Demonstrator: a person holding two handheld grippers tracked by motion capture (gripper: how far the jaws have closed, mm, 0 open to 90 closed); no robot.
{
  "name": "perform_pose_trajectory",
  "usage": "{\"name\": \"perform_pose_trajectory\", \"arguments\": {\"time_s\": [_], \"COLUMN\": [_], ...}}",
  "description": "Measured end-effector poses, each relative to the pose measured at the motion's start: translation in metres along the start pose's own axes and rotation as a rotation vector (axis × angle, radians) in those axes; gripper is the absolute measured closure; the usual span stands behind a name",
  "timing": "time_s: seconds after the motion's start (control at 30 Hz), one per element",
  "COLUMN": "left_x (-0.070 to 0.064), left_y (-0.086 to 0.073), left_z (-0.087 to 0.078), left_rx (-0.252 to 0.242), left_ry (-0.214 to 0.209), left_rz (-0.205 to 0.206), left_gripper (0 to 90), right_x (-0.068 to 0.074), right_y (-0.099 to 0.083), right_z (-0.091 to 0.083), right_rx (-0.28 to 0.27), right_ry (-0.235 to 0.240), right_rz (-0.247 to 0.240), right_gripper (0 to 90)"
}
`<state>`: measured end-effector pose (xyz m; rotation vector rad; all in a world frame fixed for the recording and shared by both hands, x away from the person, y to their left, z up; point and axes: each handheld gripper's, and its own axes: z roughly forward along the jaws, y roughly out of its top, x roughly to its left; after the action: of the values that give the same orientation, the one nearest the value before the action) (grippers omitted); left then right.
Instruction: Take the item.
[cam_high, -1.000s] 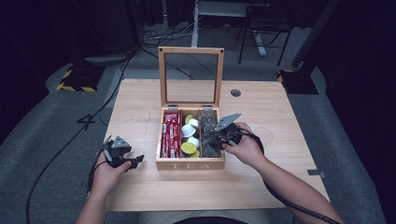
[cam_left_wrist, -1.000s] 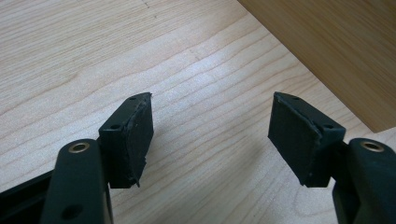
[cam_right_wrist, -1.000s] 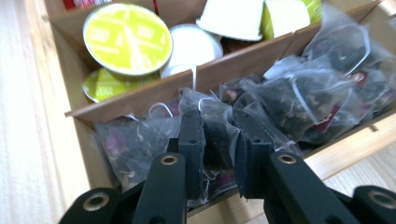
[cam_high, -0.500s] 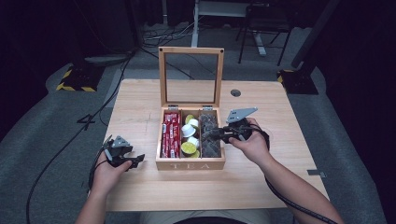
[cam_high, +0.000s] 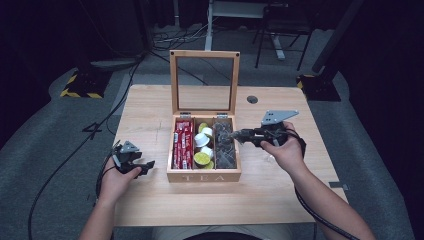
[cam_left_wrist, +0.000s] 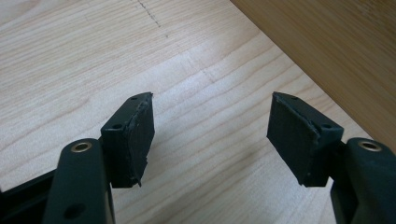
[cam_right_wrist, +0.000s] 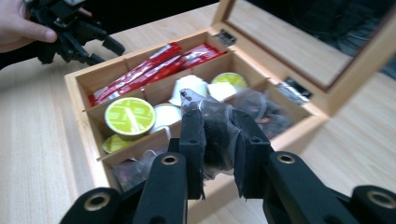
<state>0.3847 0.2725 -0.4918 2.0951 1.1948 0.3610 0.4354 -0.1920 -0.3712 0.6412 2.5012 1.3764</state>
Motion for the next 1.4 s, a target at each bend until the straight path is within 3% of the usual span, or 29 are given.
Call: {"name": "perform_pose_trajectory", "arguments": {"time_s": [0.27, 0.53, 0.67, 1.17, 1.4], "left_x": [0.002, 0.001, 0.001, 0.001, 0.001], "left_y": [0.005, 0.003, 0.002, -0.005, -0.007], "left_z": [0.005, 0.007, 0.005, -0.001, 0.000], "left_rx": [0.019, 0.024, 0.028, 0.026, 0.017], "left_ry": [0.006, 0.005, 0.007, 0.018, 0.017], "left_rz": [0.012, -0.010, 0.000, -0.012, -0.011], "left_gripper": [32.9, 32.6, 32.7, 33.6, 33.4], "right_x": [-0.017, -0.035, -0.042, -0.059, -0.058], "right_y": [-0.007, -0.016, -0.021, -0.057, -0.068], "right_z": [-0.033, -0.060, -0.071, -0.087, -0.084], "right_rx": [-0.023, 0.004, 0.008, 0.065, 0.084], "right_ry": [-0.077, -0.150, -0.178, -0.223, -0.205], "right_rz": [0.037, 0.065, 0.081, 0.152, 0.169], "right_gripper": [75.8, 75.9, 75.8, 75.8, 75.8]}}
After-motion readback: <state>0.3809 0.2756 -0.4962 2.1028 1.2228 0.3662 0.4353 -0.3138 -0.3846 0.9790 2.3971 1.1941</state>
